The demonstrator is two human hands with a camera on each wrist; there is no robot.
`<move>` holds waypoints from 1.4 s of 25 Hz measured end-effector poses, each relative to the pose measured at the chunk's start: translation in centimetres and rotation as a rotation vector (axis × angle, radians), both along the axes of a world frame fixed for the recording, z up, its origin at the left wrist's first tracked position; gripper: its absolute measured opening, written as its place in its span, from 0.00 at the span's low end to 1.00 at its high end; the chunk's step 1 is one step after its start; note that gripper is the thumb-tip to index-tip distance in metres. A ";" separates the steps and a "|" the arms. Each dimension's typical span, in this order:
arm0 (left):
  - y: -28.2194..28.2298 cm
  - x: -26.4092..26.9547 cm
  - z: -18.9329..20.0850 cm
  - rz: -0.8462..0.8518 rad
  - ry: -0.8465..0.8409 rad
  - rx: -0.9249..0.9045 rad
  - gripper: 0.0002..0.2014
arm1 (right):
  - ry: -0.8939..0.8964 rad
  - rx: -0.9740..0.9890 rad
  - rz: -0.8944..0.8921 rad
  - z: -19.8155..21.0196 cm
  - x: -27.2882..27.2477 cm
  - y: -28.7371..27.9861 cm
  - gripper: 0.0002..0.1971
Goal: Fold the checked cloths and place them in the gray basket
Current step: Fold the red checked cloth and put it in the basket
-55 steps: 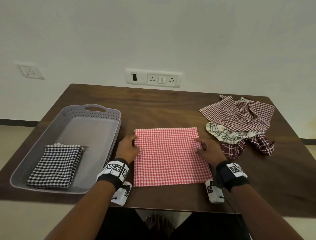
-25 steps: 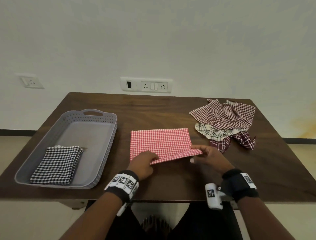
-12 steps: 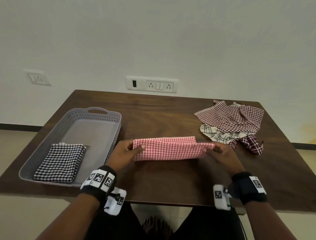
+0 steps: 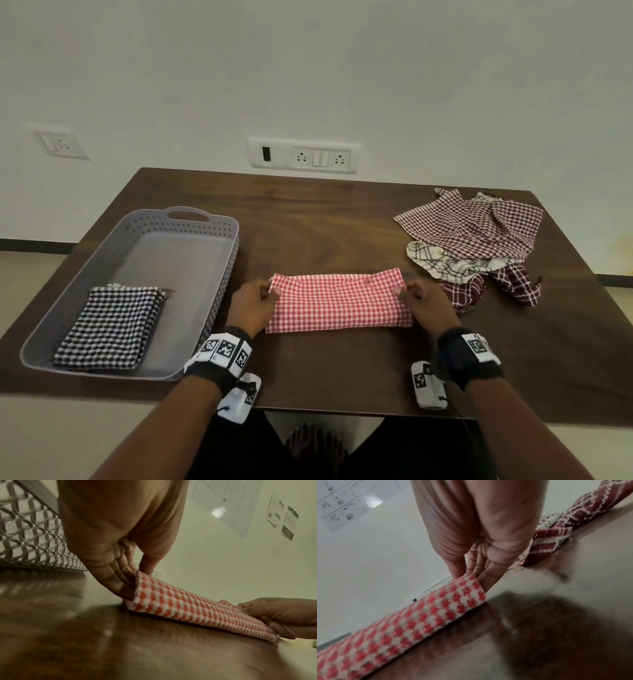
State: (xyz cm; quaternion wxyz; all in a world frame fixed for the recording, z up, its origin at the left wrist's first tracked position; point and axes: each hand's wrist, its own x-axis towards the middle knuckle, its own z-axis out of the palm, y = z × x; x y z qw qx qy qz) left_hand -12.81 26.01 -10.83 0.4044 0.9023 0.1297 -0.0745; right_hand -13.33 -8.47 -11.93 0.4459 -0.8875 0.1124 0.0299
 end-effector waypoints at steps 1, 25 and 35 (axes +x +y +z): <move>0.0 0.1 0.0 0.013 -0.013 0.028 0.13 | 0.005 -0.012 0.006 0.2 -0.1 0.2 0.12; -5.5 0.0 1.5 -0.319 0.044 0.135 0.04 | 0.316 -0.349 0.120 2.3 1.9 2.6 0.27; -6.1 0.8 2.4 -0.249 0.421 0.061 0.32 | 0.341 0.319 -0.049 6.8 1.4 3.4 0.20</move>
